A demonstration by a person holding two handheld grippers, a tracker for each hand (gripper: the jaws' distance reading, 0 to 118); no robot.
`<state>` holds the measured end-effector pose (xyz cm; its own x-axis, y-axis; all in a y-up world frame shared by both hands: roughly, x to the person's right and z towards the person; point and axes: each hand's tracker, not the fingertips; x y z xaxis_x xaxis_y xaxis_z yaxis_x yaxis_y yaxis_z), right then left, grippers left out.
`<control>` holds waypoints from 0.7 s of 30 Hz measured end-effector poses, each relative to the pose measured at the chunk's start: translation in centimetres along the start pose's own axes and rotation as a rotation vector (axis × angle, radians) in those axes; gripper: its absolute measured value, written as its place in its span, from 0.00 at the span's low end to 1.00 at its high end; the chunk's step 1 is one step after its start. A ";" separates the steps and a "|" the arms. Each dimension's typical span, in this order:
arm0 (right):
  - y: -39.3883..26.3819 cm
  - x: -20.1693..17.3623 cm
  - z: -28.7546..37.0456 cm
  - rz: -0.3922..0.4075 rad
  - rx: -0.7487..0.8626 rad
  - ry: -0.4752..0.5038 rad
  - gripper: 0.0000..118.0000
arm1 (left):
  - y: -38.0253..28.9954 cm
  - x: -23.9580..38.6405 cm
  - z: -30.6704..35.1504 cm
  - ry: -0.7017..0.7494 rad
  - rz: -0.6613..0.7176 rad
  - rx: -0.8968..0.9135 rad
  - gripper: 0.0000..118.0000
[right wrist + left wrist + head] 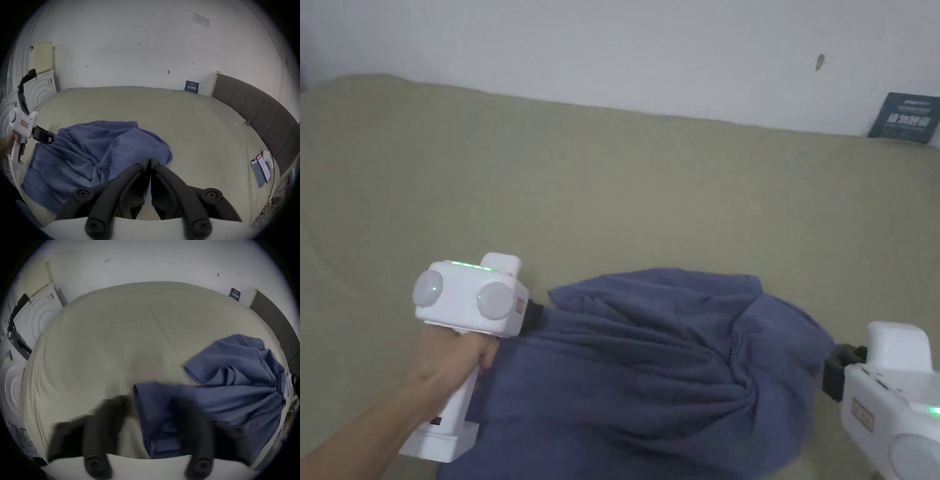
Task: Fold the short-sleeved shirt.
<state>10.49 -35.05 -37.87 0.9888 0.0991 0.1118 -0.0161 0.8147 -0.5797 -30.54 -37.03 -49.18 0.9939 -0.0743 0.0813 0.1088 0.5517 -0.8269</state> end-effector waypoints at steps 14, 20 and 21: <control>3.5 4.1 -13.5 -0.132 -0.346 0.018 0.96 | -0.6 -1.0 -2.3 -0.093 0.017 -0.017 0.00; 2.3 3.3 -13.8 -0.090 -0.414 0.034 0.80 | -0.2 -1.4 -2.9 -0.095 0.058 -0.014 0.00; 2.7 3.4 -13.2 -0.096 -0.404 0.063 0.58 | -0.1 -1.5 -2.7 -0.097 0.076 -0.010 0.00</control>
<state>15.75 -40.06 -49.73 0.9903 -0.0117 0.1384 0.1237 0.5280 -0.8402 -32.11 -39.19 -50.67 0.9963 0.0481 0.0709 0.0334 0.5442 -0.8383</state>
